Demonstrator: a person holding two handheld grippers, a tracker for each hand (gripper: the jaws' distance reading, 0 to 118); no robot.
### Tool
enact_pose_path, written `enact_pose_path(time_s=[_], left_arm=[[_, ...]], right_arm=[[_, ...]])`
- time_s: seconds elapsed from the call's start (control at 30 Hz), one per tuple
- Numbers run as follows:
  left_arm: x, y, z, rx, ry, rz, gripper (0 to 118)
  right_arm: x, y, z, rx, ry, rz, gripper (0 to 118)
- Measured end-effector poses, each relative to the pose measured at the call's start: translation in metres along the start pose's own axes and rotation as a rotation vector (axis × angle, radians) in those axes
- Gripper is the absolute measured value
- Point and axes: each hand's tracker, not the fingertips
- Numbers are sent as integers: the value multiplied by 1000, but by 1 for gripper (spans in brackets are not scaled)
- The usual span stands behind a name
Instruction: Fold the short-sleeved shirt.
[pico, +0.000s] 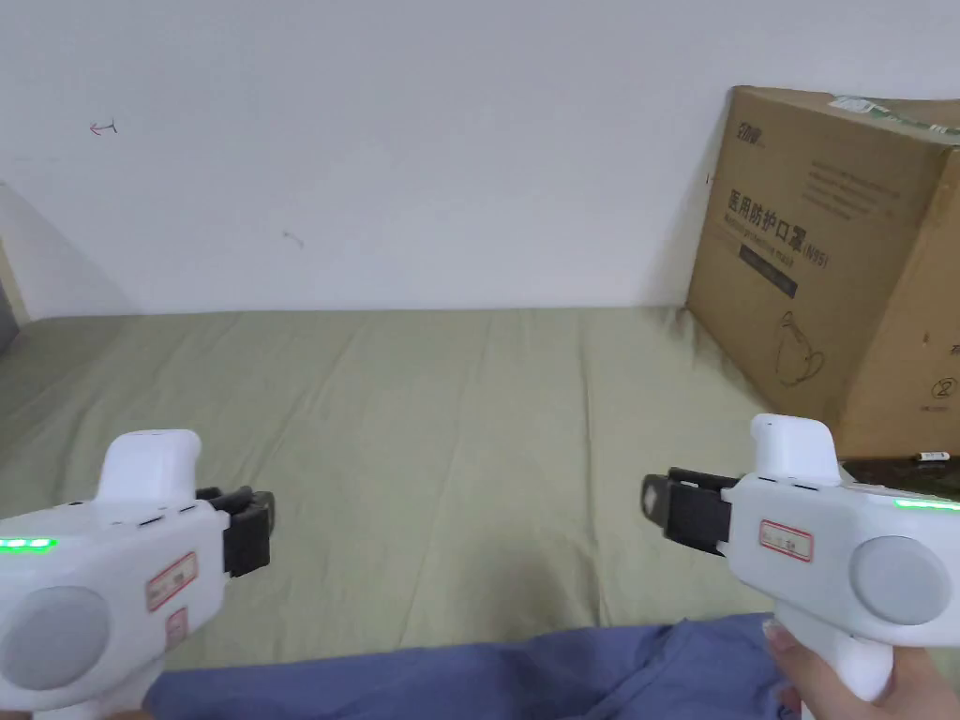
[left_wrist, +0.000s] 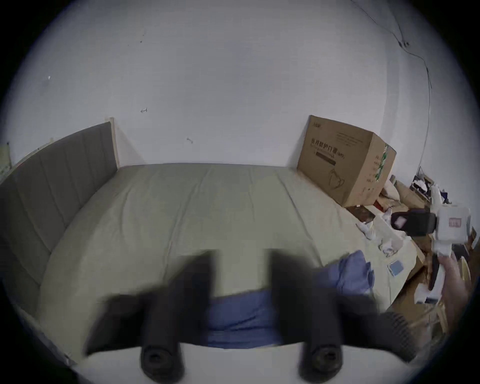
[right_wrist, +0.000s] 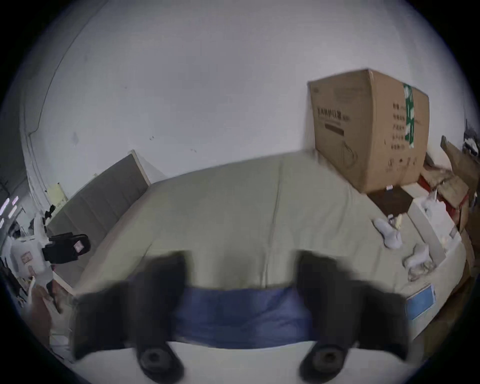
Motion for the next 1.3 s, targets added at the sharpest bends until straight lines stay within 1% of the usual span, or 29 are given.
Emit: enact_pose_path(time_s=[0.03,0.07,0.13,0.2,0.23,0.33,0.43,0.57,0.6,0.67,0.7,0.73,0.8,0.83,0.87,0.9,0.93,1.0,1.03,1.1,1.13,1.17,1.2,1.23,1.3], left_arm=[[4,-3,-4,20,7,11,0],[6,-6,-6,10,-20,33,0],[13,-8,-12,0,-36,59,0],[19,-11,-16,-6,-16,46,0],[19,-12,-18,-6,-13,35,0],[16,-12,-20,-18,4,35,0],[1,-11,-21,-49,63,46,0],[-49,-16,-27,-96,114,86,1],[-69,-20,-30,-112,108,97,16],[-106,-31,-33,-158,56,146,78],[-125,-38,-37,-212,29,181,93],[-144,-46,-43,-270,-13,230,95],[-172,-61,-44,-322,-98,332,96],[-187,-70,-48,-350,-130,407,98],[-198,-78,-52,-372,-149,471,105],[-213,-89,-58,-388,-184,546,115],[-224,-101,-59,-373,-223,619,118],[-248,-121,-70,-369,-292,775,118],[-258,-134,-77,-384,-340,869,118],[-269,-160,-93,-412,-463,1008,118],[-271,-173,-104,-443,-506,1052,118],[-273,-185,-114,-484,-526,1061,118],[-269,-192,-114,-459,-568,1071,118],[-268,-189,-114,-360,-630,1069,118],[-262,-188,-126,-311,-707,1137,118]], right_arm=[[-5,-3,-8,-16,-43,37,0],[-7,-4,-7,-15,-99,30,0],[-8,-4,-15,-76,-50,10,0],[-7,-11,-25,-134,-103,-11,0],[-7,-12,-26,-145,-136,-2,0],[-6,-18,-34,-163,-160,27,0],[-4,-21,-39,-178,-173,23,0],[-3,-19,-46,-195,-148,2,0],[-4,-18,-48,-199,-143,3,0],[-8,-16,-51,-210,-134,19,0],[-9,-21,-51,-206,-126,23,0],[-10,-20,-51,-204,-113,24,0],[-13,-17,-56,-216,-110,30,0],[-14,-21,-56,-228,-108,33,0],[-14,-20,-58,-238,-104,32,0],[-15,-19,-59,-247,-99,28,0],[-15,-19,-61,-255,-96,24,0],[-15,-22,-61,-266,-101,28,0],[-16,-22,-62,-272,-105,33,0],[-18,-24,-60,-283,-110,44,0],[-18,-23,-60,-289,-111,44,0],[-18,-23,-60,-296,-112,44,0],[-19,-23,-60,-302,-112,41,0],[-22,-24,-57,-307,-114,39,0],[-24,-23,-57,-314,-120,38,0]])
